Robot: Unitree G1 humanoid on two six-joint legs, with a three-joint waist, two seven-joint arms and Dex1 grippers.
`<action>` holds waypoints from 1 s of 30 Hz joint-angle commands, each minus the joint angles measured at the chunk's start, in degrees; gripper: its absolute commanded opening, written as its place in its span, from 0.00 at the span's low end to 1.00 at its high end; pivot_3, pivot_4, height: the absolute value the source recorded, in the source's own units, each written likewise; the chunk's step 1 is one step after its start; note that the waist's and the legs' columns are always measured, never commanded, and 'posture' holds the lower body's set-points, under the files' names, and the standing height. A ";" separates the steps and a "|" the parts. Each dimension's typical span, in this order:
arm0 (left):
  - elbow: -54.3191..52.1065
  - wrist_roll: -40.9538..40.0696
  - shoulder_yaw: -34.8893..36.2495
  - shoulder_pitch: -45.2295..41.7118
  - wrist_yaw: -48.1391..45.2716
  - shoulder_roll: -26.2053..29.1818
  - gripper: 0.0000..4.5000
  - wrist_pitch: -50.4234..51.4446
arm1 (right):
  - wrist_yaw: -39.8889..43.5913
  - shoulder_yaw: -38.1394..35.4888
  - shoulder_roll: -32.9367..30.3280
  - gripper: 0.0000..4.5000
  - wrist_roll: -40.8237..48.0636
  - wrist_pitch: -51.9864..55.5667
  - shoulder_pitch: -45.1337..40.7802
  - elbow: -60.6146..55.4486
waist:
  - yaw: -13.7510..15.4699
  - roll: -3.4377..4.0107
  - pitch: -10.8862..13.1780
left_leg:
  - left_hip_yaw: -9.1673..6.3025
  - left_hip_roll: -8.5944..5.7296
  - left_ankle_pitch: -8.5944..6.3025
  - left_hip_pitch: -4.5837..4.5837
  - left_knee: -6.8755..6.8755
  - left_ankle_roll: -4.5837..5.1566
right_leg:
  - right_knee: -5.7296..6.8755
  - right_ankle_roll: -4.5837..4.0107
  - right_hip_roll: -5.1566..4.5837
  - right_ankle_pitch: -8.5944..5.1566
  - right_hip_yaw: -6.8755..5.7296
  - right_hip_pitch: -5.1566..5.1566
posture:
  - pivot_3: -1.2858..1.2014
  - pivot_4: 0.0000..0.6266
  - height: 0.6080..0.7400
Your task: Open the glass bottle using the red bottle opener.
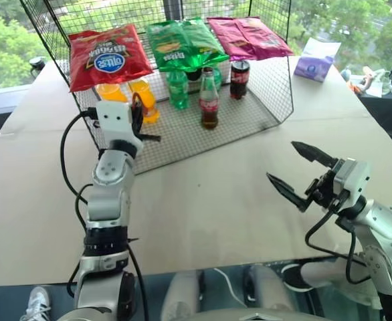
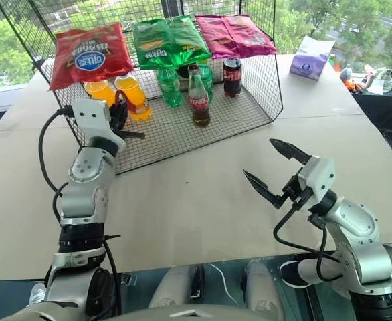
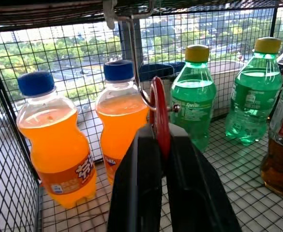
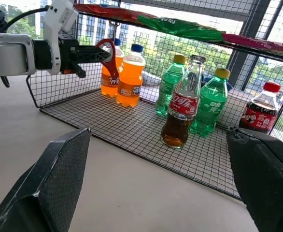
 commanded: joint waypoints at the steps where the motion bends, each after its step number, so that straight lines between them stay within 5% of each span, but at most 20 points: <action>1: -3.72 0.31 0.21 -0.07 -0.28 0.76 0.01 0.16 | -0.50 -1.40 -0.19 1.00 0.67 -0.48 0.20 -1.84 | 0.00 0.00 0.00 | -0.01 0.00 0.00 0.00 0.00 0.00 | 0.00 0.00 0.00 0.00 0.00 0.00 | 0.52 0.24 1.00; 10: -7.77 -6.25 2.47 1.80 -6.08 1.68 0.01 1.76 | -4.49 -1.78 0.14 1.00 0.47 3.13 -0.79 -2.18 | -0.04 0.00 0.00 | -0.02 0.01 0.00 0.00 0.00 0.00 | 0.00 -0.05 -0.01 -0.03 0.00 0.01 | 0.52 0.24 1.00; 13: -10.70 -13.69 4.30 3.27 -11.00 2.73 0.01 6.67 | -5.90 -1.20 -0.50 1.00 0.09 5.67 -1.12 -3.09 | -0.15 0.00 0.00 | -0.03 0.01 0.00 0.01 0.00 0.00 | 0.00 -0.06 -0.01 -0.03 0.01 0.00 | 0.52 0.24 1.00; 16: -14.79 -29.94 7.58 5.44 -21.12 5.33 0.01 15.69 | -8.44 0.83 -3.89 1.00 -2.18 13.89 -2.14 -6.32 | -0.31 0.01 0.00 | -0.06 0.05 0.00 0.02 0.00 0.00 | 0.02 -0.09 0.00 -0.05 0.02 -0.03 | 0.52 0.24 1.00; 24: -17.48 -62.06 10.49 10.43 -29.69 10.61 0.01 37.22 | -12.88 0.03 -2.25 1.00 17.71 32.92 -8.97 -11.42 | -0.72 0.00 0.01 | -0.14 0.09 0.00 0.04 0.03 0.00 | 0.05 -0.20 -0.01 -0.13 0.02 -0.02 | 0.52 0.24 1.00; 30: -14.63 -70.11 8.83 9.02 -32.63 13.23 0.01 43.67 | -18.98 -0.66 1.58 1.00 40.31 44.33 -18.37 -7.22 | -1.37 -0.04 0.03 | -0.20 0.09 0.00 0.05 0.04 0.00 | 0.08 -0.23 0.01 -0.14 0.01 -0.01 | 0.52 0.24 1.00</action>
